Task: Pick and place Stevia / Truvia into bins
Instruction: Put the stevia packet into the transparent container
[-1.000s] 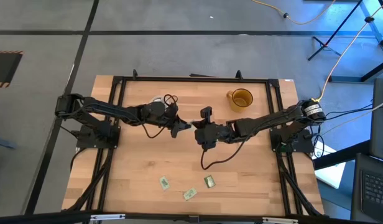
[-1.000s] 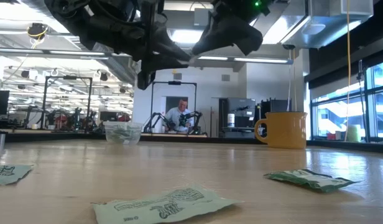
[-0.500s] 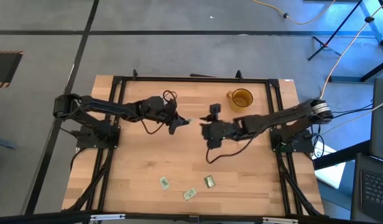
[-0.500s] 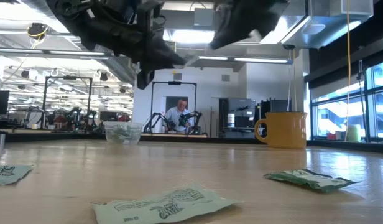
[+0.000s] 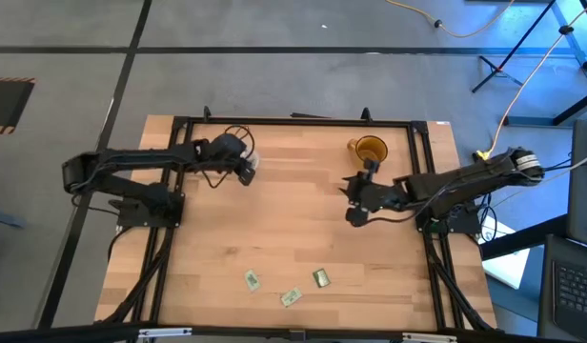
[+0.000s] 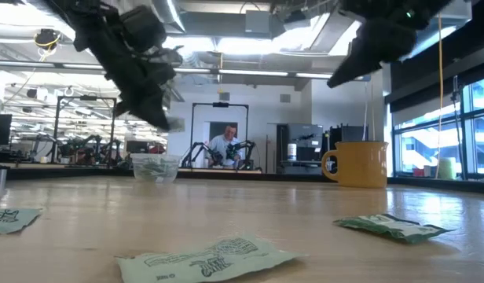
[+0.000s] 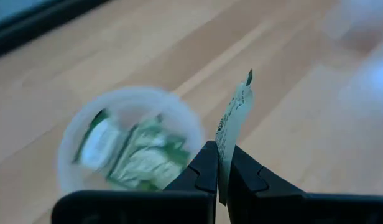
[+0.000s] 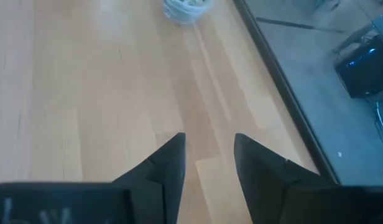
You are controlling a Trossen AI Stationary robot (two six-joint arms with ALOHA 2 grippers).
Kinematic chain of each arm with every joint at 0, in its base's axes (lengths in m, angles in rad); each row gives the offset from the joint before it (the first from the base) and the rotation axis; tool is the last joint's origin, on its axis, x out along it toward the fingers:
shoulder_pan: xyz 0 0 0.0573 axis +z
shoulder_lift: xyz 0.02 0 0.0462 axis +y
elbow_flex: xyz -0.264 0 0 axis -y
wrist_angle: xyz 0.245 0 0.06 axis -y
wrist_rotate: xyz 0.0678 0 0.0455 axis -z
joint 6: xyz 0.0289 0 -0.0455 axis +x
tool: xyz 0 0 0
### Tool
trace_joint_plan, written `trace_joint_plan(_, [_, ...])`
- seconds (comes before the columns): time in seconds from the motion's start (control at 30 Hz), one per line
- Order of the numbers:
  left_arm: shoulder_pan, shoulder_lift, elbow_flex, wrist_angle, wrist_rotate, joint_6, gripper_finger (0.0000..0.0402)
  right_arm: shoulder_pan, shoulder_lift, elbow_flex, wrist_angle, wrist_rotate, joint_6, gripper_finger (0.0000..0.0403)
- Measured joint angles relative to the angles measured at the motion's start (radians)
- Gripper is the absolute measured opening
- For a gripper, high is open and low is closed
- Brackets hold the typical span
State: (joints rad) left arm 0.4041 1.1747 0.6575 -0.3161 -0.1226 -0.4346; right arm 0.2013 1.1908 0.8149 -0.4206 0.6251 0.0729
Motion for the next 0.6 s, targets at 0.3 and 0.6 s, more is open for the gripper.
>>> trace_joint_plan(0.3, [0.143,0.057,0.000,-0.052,0.160,0.003,0.0007,-0.002,-0.048,-0.147,0.178,0.001,0.000,0.0140])
trace_joint_plan(0.6, [0.227,0.146,0.000,-0.051,0.246,0.003,0.0010,-0.002,-0.048,-0.154,0.179,0.002,0.000,0.0140])
